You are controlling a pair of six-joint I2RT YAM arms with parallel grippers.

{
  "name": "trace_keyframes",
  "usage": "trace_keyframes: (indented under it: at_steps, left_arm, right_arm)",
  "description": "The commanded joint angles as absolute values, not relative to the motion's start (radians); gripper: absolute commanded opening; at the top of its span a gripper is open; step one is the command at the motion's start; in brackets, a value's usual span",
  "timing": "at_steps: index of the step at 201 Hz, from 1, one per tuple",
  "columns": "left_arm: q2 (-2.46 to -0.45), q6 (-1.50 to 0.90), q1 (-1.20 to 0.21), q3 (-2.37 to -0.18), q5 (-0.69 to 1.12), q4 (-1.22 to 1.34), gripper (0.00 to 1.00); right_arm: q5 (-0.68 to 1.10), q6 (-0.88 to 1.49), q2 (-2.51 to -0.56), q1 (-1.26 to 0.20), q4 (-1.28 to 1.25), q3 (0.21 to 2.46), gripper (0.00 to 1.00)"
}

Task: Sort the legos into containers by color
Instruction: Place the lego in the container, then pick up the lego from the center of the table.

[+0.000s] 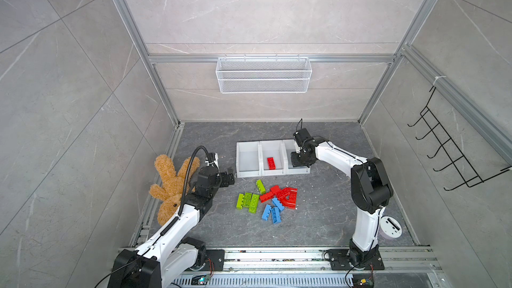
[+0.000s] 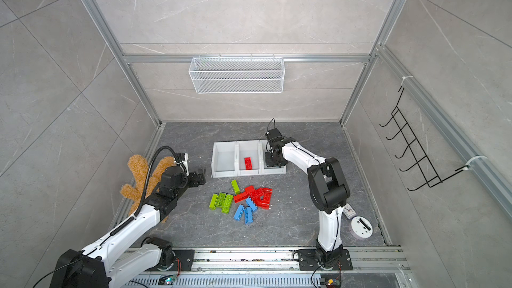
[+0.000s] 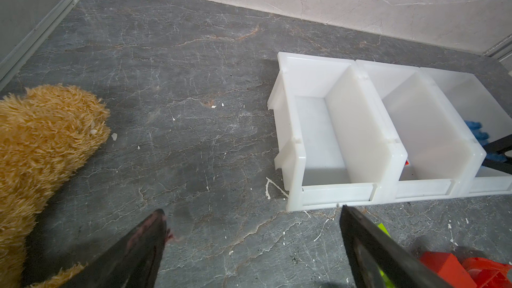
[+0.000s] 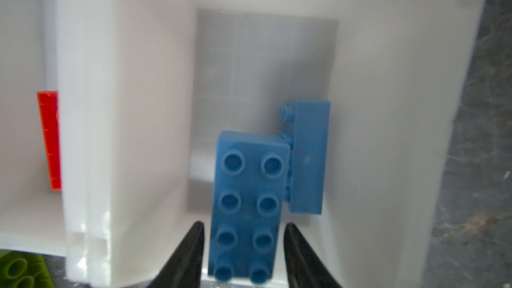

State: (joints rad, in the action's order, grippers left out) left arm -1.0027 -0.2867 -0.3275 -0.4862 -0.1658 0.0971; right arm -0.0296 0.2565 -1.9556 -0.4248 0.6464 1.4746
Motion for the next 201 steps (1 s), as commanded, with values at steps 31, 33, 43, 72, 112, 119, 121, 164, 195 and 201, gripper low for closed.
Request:
trace_keyframes:
  at_steps: [31, 33, 43, 72, 112, 119, 121, 164, 195, 201]
  left_arm:
    - [-0.983, -0.279, -0.333, -0.503, -0.177, 0.107, 0.99]
    - [-0.983, -0.279, -0.332, -0.503, -0.178, 0.108, 0.99]
    - [-0.980, -0.278, -0.333, -0.502, -0.182, 0.108, 0.99]
    - [-0.987, -0.275, -0.333, -0.502, -0.185, 0.109, 0.99]
    - [-1.003, -0.277, -0.333, -0.507, -0.179, 0.110, 1.00]
    - [-1.001, -0.276, -0.333, -0.507, -0.180, 0.109, 0.99]
    - [-1.001, -0.277, -0.333, -0.507, -0.180, 0.109, 0.99]
    - [-0.996, -0.278, -0.332, -0.505, -0.179, 0.110, 1.00]
    - [-0.991, -0.277, -0.333, -0.505, -0.182, 0.107, 0.99]
    - [-0.989, -0.275, -0.333, -0.504, -0.183, 0.107, 0.99]
  right_arm:
    - [0.012, 0.267, -1.764, -0.432, 0.695, 1.425, 0.58]
    - [0.024, 0.272, -1.752, -0.434, 0.690, 1.412, 0.57]
    - [0.077, 0.305, -1.673, -0.444, 0.653, 1.332, 0.56]
    - [0.227, 0.439, -1.514, -0.476, 0.517, 1.077, 0.56]
    - [0.319, 0.637, -1.421, -0.529, 0.269, 0.807, 0.56]
    - [0.331, 0.668, -1.416, -0.538, 0.224, 0.771, 0.56]
    - [0.336, 0.674, -1.416, -0.541, 0.210, 0.761, 0.56]
    - [0.355, 0.706, -1.440, -0.551, 0.077, 0.690, 0.56]
    - [0.361, 0.699, -1.457, -0.551, 0.081, 0.713, 0.55]
    - [0.358, 0.699, -1.457, -0.552, 0.085, 0.714, 0.55]
